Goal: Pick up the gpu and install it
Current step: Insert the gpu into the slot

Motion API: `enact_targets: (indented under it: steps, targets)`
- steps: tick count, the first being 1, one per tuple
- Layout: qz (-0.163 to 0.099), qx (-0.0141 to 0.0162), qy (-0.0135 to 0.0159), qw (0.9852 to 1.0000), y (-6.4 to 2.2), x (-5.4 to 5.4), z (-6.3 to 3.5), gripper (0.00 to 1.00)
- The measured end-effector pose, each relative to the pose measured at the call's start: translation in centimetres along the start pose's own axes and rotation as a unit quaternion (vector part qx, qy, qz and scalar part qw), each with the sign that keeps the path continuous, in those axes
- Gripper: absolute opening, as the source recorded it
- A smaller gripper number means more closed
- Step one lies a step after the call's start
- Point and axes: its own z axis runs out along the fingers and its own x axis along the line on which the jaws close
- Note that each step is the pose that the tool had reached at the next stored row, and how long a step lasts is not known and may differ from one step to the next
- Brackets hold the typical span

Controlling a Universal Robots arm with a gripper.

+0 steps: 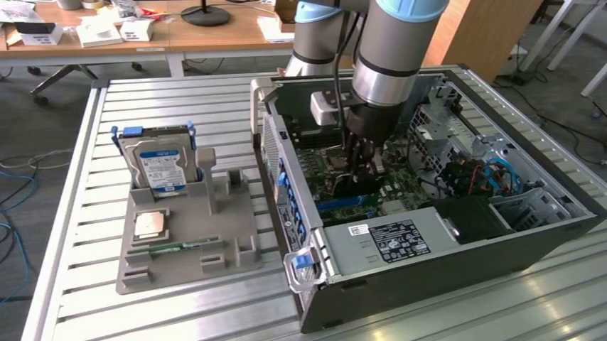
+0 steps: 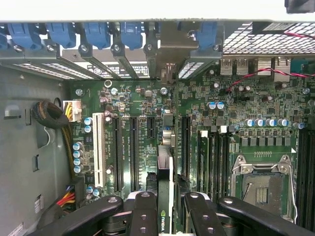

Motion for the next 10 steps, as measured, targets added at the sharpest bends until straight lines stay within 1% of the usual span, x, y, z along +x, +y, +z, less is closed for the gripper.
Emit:
enact_targets:
  steps: [10]
  targets:
    - [0.000, -0.0001, 0.0002, 1.0000, 0.02, 0.00, 0.57, 0.26]
